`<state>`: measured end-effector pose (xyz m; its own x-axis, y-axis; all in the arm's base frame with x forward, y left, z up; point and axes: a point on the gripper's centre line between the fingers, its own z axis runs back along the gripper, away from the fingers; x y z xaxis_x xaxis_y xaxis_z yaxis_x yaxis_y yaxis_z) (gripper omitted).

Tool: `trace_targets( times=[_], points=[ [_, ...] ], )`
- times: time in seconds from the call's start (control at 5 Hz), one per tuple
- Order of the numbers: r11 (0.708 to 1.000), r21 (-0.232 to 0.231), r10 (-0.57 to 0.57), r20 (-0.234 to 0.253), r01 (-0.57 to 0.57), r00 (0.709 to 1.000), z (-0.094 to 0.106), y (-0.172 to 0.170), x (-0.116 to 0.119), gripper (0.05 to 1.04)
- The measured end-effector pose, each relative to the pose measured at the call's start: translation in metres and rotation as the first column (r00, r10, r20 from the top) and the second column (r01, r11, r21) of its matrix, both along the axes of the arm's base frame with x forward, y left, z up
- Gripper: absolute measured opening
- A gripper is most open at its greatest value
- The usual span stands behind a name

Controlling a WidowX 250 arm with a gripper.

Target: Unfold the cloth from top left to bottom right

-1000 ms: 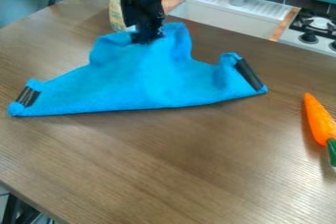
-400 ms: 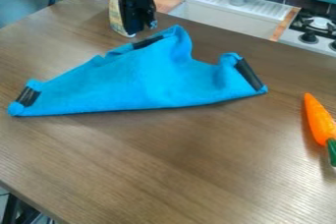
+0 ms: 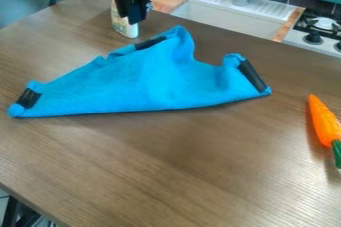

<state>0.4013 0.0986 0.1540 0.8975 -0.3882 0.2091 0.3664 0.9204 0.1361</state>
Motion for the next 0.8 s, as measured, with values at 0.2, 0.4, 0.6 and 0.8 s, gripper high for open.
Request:
trace_targets(
  times=[0.2, 0.4, 0.6, 0.8],
  points=[
    [1.0, -0.018, -0.026, -0.055, 0.025, 0.998, -0.012, -0.001, 0.0, 0.812],
    [0.998, -0.026, -0.052, -0.094, 0.05, 0.994, -0.026, -0.007, 0.002, 1.001],
    [0.997, -0.031, -0.076, -0.113, 0.073, 0.991, -0.031, -0.011, 0.004, 1.0],
    [0.998, -0.014, -0.066, -0.11, 0.065, 0.992, -0.036, -0.013, 0.007, 1.0]
  ],
)
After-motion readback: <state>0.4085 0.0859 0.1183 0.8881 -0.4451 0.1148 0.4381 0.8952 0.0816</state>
